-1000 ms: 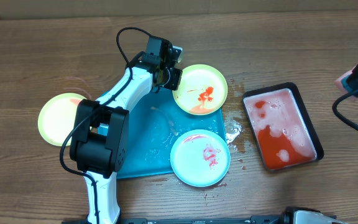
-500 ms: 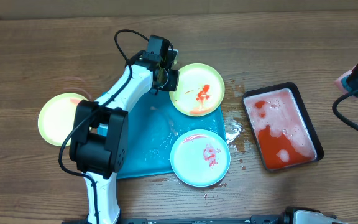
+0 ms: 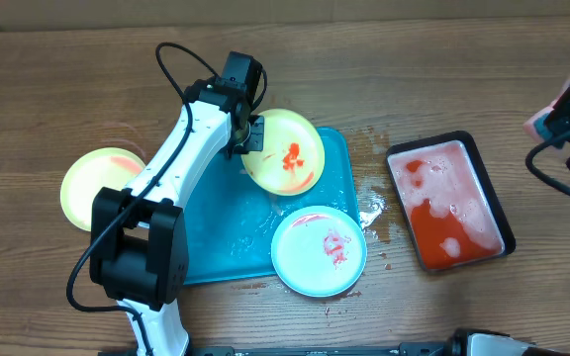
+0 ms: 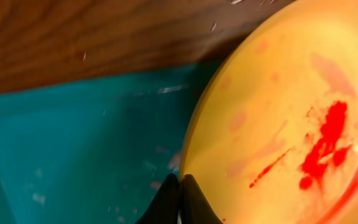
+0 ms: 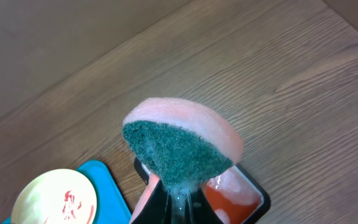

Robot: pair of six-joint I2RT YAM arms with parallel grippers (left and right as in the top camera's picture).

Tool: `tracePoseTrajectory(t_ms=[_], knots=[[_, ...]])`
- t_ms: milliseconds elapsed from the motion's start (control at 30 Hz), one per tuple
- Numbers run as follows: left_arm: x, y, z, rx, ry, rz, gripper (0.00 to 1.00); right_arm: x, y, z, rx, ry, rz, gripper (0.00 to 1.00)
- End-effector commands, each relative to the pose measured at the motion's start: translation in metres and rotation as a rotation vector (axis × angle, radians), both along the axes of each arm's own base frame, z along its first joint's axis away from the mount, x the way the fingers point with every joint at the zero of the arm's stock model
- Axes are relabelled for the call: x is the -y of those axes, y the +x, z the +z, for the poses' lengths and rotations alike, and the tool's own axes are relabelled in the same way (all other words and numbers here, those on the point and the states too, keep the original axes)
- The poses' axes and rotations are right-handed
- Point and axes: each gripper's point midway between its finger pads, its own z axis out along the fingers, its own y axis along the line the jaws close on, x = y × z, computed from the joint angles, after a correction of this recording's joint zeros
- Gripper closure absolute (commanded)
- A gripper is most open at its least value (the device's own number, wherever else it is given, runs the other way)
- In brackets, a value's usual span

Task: Clean dirty plates on tray and stack at the side
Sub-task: 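Drag the small yellow plate leftward on the tray with left gripper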

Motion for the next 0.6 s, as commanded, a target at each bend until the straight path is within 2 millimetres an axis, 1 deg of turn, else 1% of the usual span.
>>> tracePoseTrajectory(t_ms=[0,200,300,433,467,500,533,567], knots=[[-0.01,-0.007,0.007,-0.001,0.041,0.08,0.96,-0.006,0.004,0.004,0.017,0.009,0.044,0.96],[-0.034,-0.033,-0.004,-0.097,0.104,0.192,0.96,-0.01,0.009,0.0,0.002,0.025,0.065,0.96],[-0.046,-0.05,-0.014,-0.161,0.117,0.242,0.96,-0.011,0.012,-0.002,-0.003,0.033,0.072,0.96],[-0.054,-0.073,-0.03,-0.243,0.135,0.249,0.96,-0.012,0.013,-0.003,-0.003,0.035,0.074,0.96],[-0.055,-0.079,-0.035,-0.263,0.138,0.249,0.92,-0.012,0.013,-0.003,-0.003,0.035,0.074,0.96],[-0.055,-0.083,-0.038,-0.276,0.137,0.248,0.85,-0.012,0.013,-0.003,-0.004,0.035,0.075,0.96],[-0.055,-0.085,-0.041,-0.282,0.139,0.244,0.77,-0.012,0.013,-0.003,-0.003,0.035,0.075,0.96],[-0.055,-0.085,-0.044,-0.28,0.139,0.239,0.67,-0.012,0.013,-0.003,-0.003,0.035,0.075,0.96]])
